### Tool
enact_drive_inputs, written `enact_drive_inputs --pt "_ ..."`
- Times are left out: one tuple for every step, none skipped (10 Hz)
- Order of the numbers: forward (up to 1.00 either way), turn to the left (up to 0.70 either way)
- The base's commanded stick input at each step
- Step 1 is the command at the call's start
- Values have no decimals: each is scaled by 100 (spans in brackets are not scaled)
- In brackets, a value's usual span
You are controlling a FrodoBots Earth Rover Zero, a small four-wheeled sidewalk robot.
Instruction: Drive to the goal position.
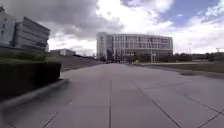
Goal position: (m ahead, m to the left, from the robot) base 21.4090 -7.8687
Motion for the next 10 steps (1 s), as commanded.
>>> enact_drive_inputs --pt "70 0" --pt "70 0" --pt "70 0" --pt "70 0" --pt "70 0" --pt "70 0" --pt "70 0" --pt "70 0" --pt "70 0" --pt "70 0"
